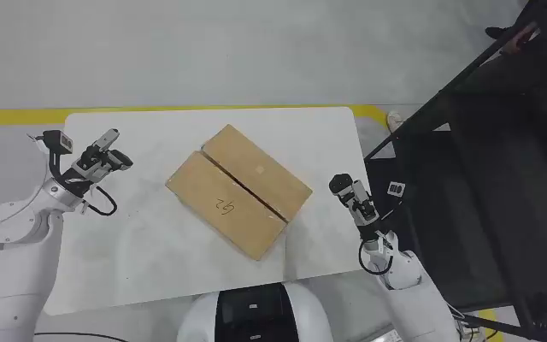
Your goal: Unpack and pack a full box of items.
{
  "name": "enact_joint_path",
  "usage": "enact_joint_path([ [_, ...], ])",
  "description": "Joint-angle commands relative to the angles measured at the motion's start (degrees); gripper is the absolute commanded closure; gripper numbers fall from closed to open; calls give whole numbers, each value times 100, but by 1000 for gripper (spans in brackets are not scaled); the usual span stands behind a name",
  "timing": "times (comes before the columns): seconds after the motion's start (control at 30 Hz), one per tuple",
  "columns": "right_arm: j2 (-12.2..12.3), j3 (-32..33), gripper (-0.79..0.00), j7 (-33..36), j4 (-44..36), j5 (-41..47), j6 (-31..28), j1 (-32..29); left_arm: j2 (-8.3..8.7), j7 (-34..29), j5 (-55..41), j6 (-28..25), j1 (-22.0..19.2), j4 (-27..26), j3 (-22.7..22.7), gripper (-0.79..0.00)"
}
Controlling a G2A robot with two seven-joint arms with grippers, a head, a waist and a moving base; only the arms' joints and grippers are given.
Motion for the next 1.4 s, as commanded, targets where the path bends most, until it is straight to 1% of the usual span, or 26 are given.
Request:
enact_joint_path([
  [0.0, 0, 0, -785, 0, 0, 0, 0, 0, -1, 97, 131, 8, 27, -70, 20, -785],
  [0.07, 0, 0, -785, 0, 0, 0, 0, 0, -2, 171, 320, -22, 29, -165, 49, -785],
  [0.17, 8, -69, -785, 149, -68, -80, 254, -10, 2, 214, 729, -164, -81, -130, 118, -785],
  [0.27, 45, -74, -785, 536, -130, -73, 489, -73, -12, 181, 1033, -377, -280, 105, 260, -785],
  [0.33, 70, -81, -785, 810, -188, -19, 610, -136, -29, 50, 1140, -562, -442, 307, 391, -785],
  [0.4, 104, -126, -785, 1267, -239, 241, 842, -203, -46, -192, 1163, -787, -622, 531, 519, -785],
  [0.5, 161, -46, -785, 1748, -234, 216, 1161, -249, -61, -468, 1536, -1231, -911, 911, 730, -785],
  [0.6, 195, -41, -785, 1978, -199, 68, 1434, -237, -102, -877, 1224, -1510, -1173, 1266, 895, -785],
  [0.67, 213, -57, -785, 2115, -198, 15, 1592, -234, -101, -1254, 1196, -1548, -1356, 1490, 971, -785],
  [0.8, 254, -99, -785, 2438, -195, -126, 1923, -240, -81, -2189, 834, -1466, -1689, 1876, 1028, -785],
  [0.87, 266, -121, -785, 2484, -179, -160, 2036, -235, -65, -2171, 955, -1517, -1835, 2102, 1009, -785],
  [1.17, 268, -124, -785, 2469, -167, -162, 2069, -233, -65, -2171, 955, -1517, -1835, 2102, 1009, -785],
  [1.23, 268, -124, -785, 2469, -167, -162, 2069, -233, -78, -2095, 990, -1512, -1704, 1849, 1085, -785],
  [1.37, 267, -248, -785, 2403, -100, -223, 2323, -127, -71, -1993, 1131, -1753, -1492, 1345, 1150, -785],
])
